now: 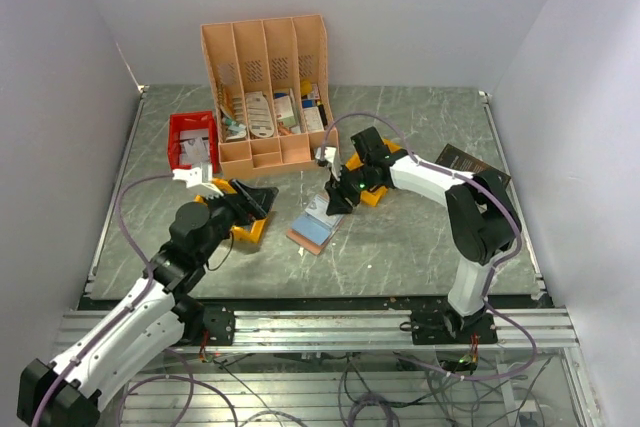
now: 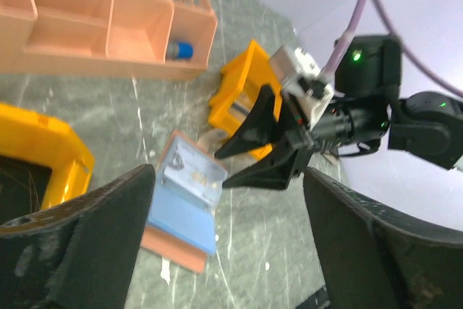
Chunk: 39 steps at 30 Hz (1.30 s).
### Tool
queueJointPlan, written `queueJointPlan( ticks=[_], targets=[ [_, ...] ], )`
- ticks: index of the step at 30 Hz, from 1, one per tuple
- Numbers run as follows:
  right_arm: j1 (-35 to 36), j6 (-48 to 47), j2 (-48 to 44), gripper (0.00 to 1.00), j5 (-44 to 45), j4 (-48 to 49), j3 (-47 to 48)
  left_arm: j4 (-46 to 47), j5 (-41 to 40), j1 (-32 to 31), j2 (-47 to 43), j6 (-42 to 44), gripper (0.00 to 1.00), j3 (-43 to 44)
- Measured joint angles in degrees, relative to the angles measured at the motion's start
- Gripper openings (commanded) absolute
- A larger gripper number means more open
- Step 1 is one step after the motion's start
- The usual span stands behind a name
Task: Put the credit cards into the card holder
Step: Insert the credit card into the card holder, then close the card holder at the center of the board.
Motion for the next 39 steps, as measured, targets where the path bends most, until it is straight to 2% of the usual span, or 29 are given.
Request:
queueJointPlan(
  ticks=[3, 8, 14, 16, 21, 27, 32, 39],
  targets=[
    [-0.17, 0.63, 0.72, 0.41, 1.90, -0.55, 0.02, 0.42, 2.69, 0.00, 2.12, -2.69, 0.71, -2.67],
    [-0.17, 2.47, 2.89, 0.30, 5.20, -0.55, 0.55, 1.86, 7.69, -1.51, 8.13, -8.72, 0.60, -7.41],
    [-0.26, 4.74, 3.58, 0.23, 8.79, -0.26, 1.09, -0.37, 5.99, -9.07, 8.92, -14.19, 0.44, -8.66],
    [-0.39, 5.01, 4.00, 0.23, 9.11, -0.52, 1.55, -0.28, 5.05, -10.73, 10.21, -15.87, 0.41, -9.27],
    [-1.01, 5.07, 5.75, 0.19, 8.68, -1.29, 3.34, 0.87, 3.58, -13.60, 19.58, -17.86, 0.44, -10.10],
    [-1.07, 4.85, 6.43, 0.18, 8.24, -2.80, 4.46, 6.75, 3.21, -15.61, 29.90, -19.08, 0.57, -10.10],
    [-1.16, 4.81, 6.64, 0.17, 7.87, -3.10, 4.74, 14.53, 1.53, -16.63, 32.50, -21.29, 0.63, -11.45],
    [-1.36, 4.74, 6.91, 0.17, 6.95, -3.10, 4.74, 19.65, -2.45, -16.94, 33.18, -24.90, 0.69, -13.11]
  ],
)
